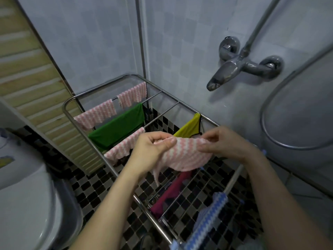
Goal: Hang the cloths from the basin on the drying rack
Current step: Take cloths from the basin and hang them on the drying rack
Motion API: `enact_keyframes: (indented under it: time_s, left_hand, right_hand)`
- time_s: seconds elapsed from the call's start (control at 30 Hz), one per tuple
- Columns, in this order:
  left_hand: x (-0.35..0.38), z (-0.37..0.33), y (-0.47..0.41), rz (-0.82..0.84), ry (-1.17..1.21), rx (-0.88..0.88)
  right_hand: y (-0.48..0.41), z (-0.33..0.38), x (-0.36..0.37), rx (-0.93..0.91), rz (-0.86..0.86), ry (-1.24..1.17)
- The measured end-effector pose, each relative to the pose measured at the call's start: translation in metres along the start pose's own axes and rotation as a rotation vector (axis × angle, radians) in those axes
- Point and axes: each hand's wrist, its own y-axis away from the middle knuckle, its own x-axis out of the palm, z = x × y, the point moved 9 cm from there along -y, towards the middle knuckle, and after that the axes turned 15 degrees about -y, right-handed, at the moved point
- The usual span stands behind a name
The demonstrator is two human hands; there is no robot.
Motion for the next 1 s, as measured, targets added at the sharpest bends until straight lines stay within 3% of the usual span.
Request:
enact_keyframes:
  time_s: [0.13,0.3,0.37,0.5,0.67,0.73,0.8,0.87,0.93,1.0]
  left_hand:
    - [-0.006,-0.007,0.01,0.022,-0.113,0.032]
    - [-0.01,-0.009,0.018,0.058,-0.416,0.099]
    - [-0.018,-0.012,0.02,0.01,-0.466,0.121]
    - [-0.046,-0.019,0.011,-0.145,-0.453,0.151]
    - [-0.079,-0.017,-0.024,-0.233,-0.424,0.164]
    - [-0.091,-0.015,-0.041,-0.302,-0.404,0.152]
    - [-0.095,-0.013,-0.056,-0.355,-0.4,0.148]
    - [-0.091,-0.007,-0.072,-0.362,-0.404,0.137]
    - [-0.08,0.007,-0.091,-0.29,-0.435,0.094]
    - [-0.064,0.03,-0.115,-0.167,-0.472,0.033]
  right_hand:
    - [0.017,0.001,-0.019,-0.032,-0.137,-0.089]
    - [0.017,-0.006,-0.006,0.028,-0.13,-0.724]
    - [0.008,-0.007,-0.001,0.04,-0.177,-0.811]
    - [-0.016,0.008,-0.01,-0.044,-0.293,-0.561]
    - [-0.064,0.059,-0.026,-0.202,-0.413,0.199]
    - [-0.084,0.069,-0.03,-0.179,-0.475,0.362]
    - [-0.104,0.063,-0.04,-0.135,-0.535,0.24]
    - [-0.127,0.04,-0.044,-0.046,-0.547,-0.089]
    - [-0.149,0.013,-0.041,0.054,-0.558,-0.318]
    - [-0.172,-0.01,-0.039,0.131,-0.582,-0.367]
